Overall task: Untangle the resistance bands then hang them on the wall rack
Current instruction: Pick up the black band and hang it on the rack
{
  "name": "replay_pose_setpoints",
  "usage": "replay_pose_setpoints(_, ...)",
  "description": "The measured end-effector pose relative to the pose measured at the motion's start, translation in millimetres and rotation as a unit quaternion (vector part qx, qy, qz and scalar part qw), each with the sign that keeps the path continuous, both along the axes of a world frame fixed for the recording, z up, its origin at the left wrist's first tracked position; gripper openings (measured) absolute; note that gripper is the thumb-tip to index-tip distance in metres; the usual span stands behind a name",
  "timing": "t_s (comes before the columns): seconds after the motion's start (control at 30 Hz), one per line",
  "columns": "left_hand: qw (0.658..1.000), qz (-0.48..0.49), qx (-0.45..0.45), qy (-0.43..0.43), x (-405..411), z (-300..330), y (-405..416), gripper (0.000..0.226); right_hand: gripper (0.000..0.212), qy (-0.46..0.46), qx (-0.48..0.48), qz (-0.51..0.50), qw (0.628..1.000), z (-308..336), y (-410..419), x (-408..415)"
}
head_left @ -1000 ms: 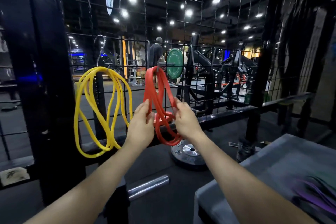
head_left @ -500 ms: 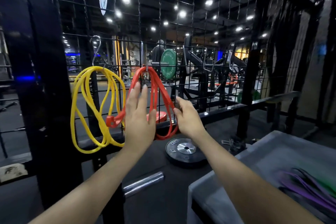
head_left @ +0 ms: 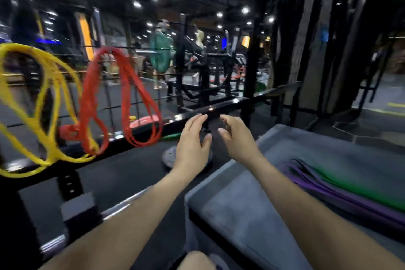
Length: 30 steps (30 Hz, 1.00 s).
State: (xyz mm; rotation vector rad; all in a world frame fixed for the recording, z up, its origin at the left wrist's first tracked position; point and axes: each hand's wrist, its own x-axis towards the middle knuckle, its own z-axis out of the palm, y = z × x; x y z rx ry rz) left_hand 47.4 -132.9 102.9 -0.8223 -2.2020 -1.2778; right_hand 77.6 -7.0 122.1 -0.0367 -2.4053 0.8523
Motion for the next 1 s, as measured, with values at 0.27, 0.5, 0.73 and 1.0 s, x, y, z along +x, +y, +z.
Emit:
replay_pose_setpoints(0.27, 0.989, -0.123, -0.04, -0.068, 15, -66, 133, 0.037, 0.039, -0.087, -0.02, -0.146, 0.985, -73, 129, 52)
replay_pose_setpoints(0.5, 0.969, -0.182, -0.113, -0.125, 29, -120, 230, 0.036, 0.039, -0.135, -0.058, -0.246, 0.958, -132, 224, 98)
replay_pose_setpoints(0.73, 0.949, -0.239, -0.169, -0.121, 44, -163, 301, 0.036, 0.037, -0.175, -0.064, -0.312, 0.932, -181, 285, 133)
replay_pose_setpoints(1.0, 0.908, -0.316, -0.273, -0.045, 57, -193, 356, 0.043, 0.034, -0.187, 0.009, -0.351, 0.917, -214, 321, 166)
